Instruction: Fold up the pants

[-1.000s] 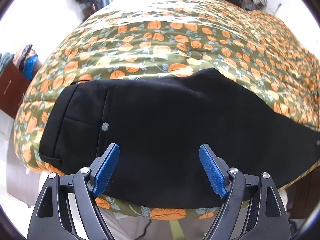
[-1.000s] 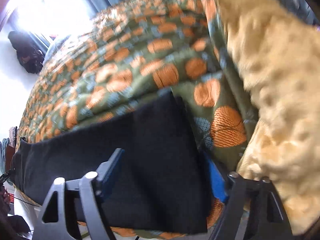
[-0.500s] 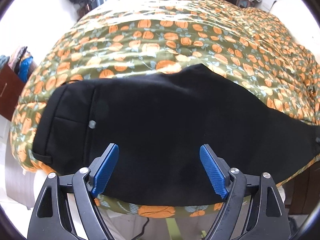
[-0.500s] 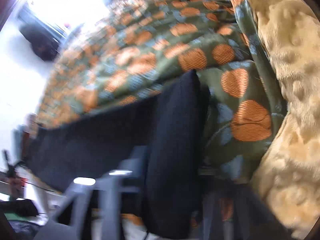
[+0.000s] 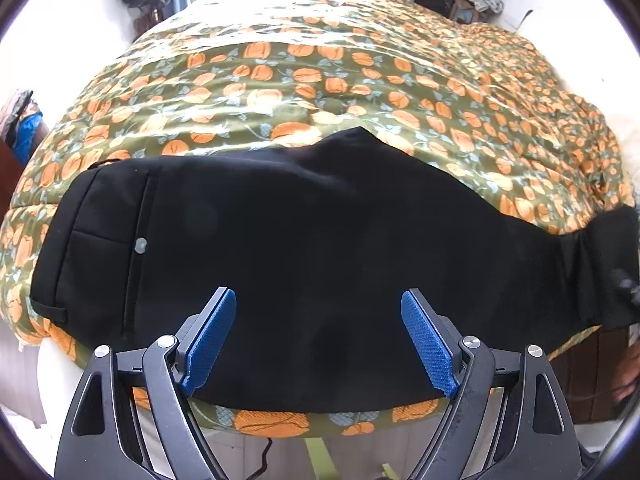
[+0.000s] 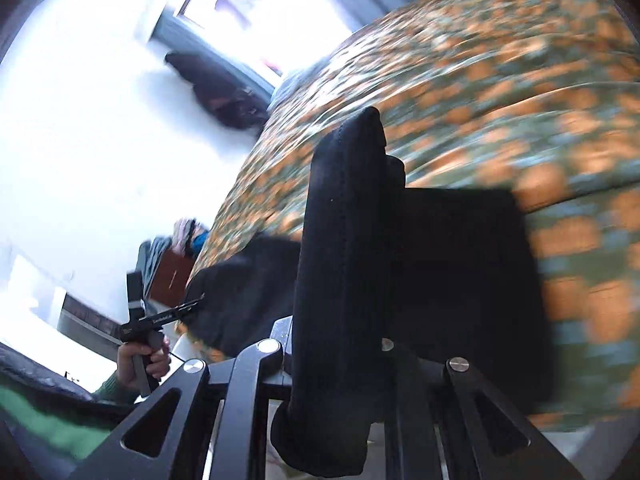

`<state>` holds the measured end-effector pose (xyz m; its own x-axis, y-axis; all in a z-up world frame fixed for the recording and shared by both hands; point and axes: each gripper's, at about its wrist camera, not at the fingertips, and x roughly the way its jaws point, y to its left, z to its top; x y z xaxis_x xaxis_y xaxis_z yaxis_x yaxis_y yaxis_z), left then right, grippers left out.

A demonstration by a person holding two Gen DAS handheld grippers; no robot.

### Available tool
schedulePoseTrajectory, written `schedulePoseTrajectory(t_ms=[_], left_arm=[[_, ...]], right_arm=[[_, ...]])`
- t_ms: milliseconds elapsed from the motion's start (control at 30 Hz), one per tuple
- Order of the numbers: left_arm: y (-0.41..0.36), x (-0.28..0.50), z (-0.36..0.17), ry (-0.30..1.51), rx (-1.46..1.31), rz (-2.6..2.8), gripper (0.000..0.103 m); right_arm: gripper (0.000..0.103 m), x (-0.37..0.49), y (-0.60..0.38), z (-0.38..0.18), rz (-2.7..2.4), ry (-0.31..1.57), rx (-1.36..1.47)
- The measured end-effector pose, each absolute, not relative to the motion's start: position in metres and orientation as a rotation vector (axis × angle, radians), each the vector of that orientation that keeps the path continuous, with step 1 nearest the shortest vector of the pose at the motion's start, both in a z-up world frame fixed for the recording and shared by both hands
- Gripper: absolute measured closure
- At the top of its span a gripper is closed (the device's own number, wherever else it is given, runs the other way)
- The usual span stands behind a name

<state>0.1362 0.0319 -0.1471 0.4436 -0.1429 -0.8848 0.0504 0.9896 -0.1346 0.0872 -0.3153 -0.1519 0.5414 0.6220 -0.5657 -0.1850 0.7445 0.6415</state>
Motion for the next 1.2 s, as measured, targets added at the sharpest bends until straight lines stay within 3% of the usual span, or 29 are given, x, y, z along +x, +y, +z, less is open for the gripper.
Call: schedulePoseTrajectory(t_ms=[100,167,233,367,467,500,567,600,767,833,867,1100,1200], left_arm=[[0.035,0.134,-0.148,1.108,-0.107,-0.123,0.017],[0.037,0.131,-0.147,1.106,-0.118,-0.126,0.017],[0.037,0.129,-0.144,1.096,-0.129,-0.140,0.017],[0.026,0.117,-0.130,1.043,-0.174,-0.251,0.017],[-0.008,0.112,-0.126,1.025,-0.165,-0.428,0.021],[-0.027,0.114,-0.129,1.038,-0.140,-0.509,0.029],[-0.054,0.123,-0.138,1.075,-0.099,-0.570,0.046],[-0.063,0.128,-0.144,1.089,-0.079,-0.575,0.050],[-0.092,0.149,-0.177,1.198,0.008,-0.500,0.059],[-0.097,0.150,-0.187,1.233,0.041,-0.471,0.076],[-0.099,0.150,-0.191,1.248,0.044,-0.461,0.098],[-0.061,0.124,-0.157,1.156,0.017,-0.436,0.101],[-0.050,0.124,-0.174,1.194,0.026,-0.402,0.101]], right_arm=[[0.088,0.104,-0.220,-0.163,0.532,0.872,0.422],[0.079,0.120,-0.167,-0.177,0.512,0.891,0.346],[0.045,0.130,-0.125,-0.193,0.476,0.950,0.257],[0.043,0.113,-0.121,-0.183,0.486,0.919,0.225],[0.023,0.078,-0.158,-0.161,0.398,0.799,0.151],[0.019,0.068,-0.172,-0.154,0.351,0.767,0.129],[0.018,0.050,-0.190,-0.145,0.282,0.747,0.107],[0.018,0.043,-0.201,-0.143,0.250,0.747,0.105],[0.018,0.022,-0.233,-0.132,0.141,0.723,0.125],[0.018,0.018,-0.241,-0.129,0.121,0.706,0.143],[0.018,0.016,-0.246,-0.127,0.117,0.699,0.150],[0.018,0.024,-0.259,-0.123,0.130,0.704,0.141],[0.018,0.034,-0.258,-0.129,0.141,0.724,0.121]])
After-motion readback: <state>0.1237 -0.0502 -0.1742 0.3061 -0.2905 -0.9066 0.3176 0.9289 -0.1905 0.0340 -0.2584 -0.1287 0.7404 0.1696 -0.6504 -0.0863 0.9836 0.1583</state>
